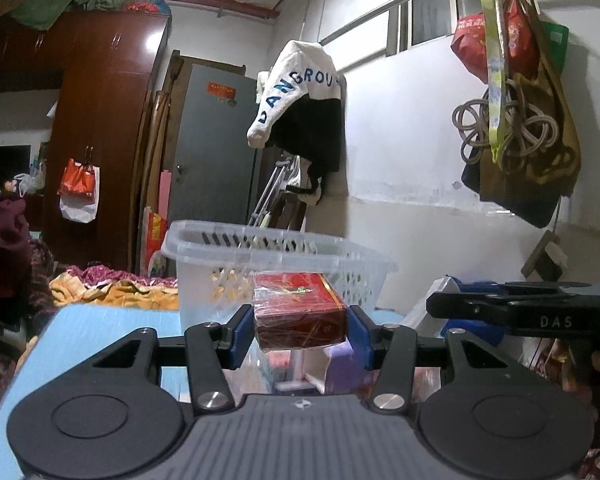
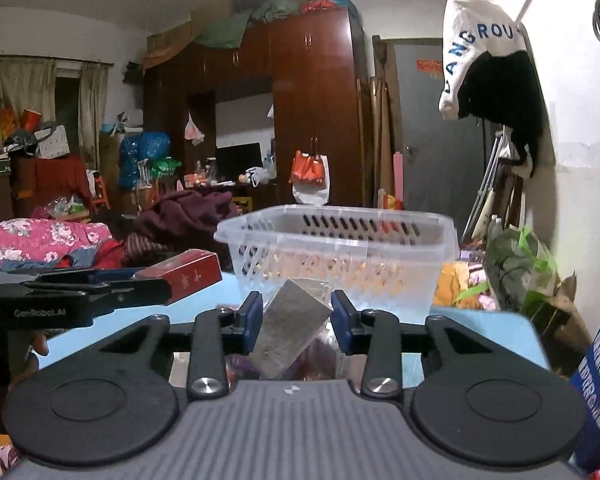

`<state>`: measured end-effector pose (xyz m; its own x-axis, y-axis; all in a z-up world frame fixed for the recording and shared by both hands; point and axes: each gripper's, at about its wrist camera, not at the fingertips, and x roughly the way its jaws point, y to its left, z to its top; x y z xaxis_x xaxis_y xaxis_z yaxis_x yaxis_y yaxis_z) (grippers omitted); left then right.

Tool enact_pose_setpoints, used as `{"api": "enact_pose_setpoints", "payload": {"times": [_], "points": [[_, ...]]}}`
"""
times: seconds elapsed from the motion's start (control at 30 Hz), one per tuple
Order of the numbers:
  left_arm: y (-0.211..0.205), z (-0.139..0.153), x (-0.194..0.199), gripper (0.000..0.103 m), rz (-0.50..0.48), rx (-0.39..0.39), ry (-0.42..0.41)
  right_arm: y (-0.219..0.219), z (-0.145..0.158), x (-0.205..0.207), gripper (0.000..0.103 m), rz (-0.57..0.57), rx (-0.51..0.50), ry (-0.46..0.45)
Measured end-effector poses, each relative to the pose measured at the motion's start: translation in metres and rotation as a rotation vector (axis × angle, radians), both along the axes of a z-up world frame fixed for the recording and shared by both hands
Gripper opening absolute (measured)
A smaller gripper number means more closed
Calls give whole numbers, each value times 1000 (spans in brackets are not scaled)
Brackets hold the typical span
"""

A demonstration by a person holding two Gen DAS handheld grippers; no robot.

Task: Organize objects
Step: 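Drop red gift box in basket with left tool while right tool drops its pack, then grasp the purple-wrapped tissue pack with the left tool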

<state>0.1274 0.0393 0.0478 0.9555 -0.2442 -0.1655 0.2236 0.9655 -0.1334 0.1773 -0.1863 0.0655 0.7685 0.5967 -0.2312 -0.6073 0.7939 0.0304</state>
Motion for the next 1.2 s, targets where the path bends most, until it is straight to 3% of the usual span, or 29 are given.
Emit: {"api": "enact_pose_setpoints", "payload": {"times": [0.17,0.3,0.5,0.57,0.6,0.63,0.67,0.7,0.77,0.83,0.87,1.0,1.1,1.2], "points": [[-1,39,29,54,16,18,-26,6,34,15,40,-49,25,-85],[-3,66,80,54,48,31,10,25,60,51,40,-112,9,-135],[-4,61,144,54,108,59,120,61,51,115,40,-193,-129,-91],[0,55,156,66,92,50,146,65,45,126,41,-196,-157,-73],[3,52,162,89,83,42,165,64,42,131,42,-192,-161,-53],[4,48,168,100,91,39,183,65,40,133,43,-194,-161,-44],[5,45,171,100,109,45,195,64,37,135,51,-203,-160,-41],[5,42,171,100,129,66,198,63,37,129,69,-207,-160,-36],[7,41,158,103,154,114,168,58,36,116,95,-193,-163,-40],[10,44,137,103,202,139,121,48,40,95,103,-189,-147,-86],[13,45,126,103,229,146,128,41,40,82,103,-172,-133,-91],[34,27,59,103,166,119,137,-3,19,19,103,-125,-71,-106],[53,-2,-3,103,133,57,96,-38,-23,-30,103,-157,-38,-94],[60,-31,-53,103,189,20,59,-61,-66,-68,103,-161,4,-65]]}}
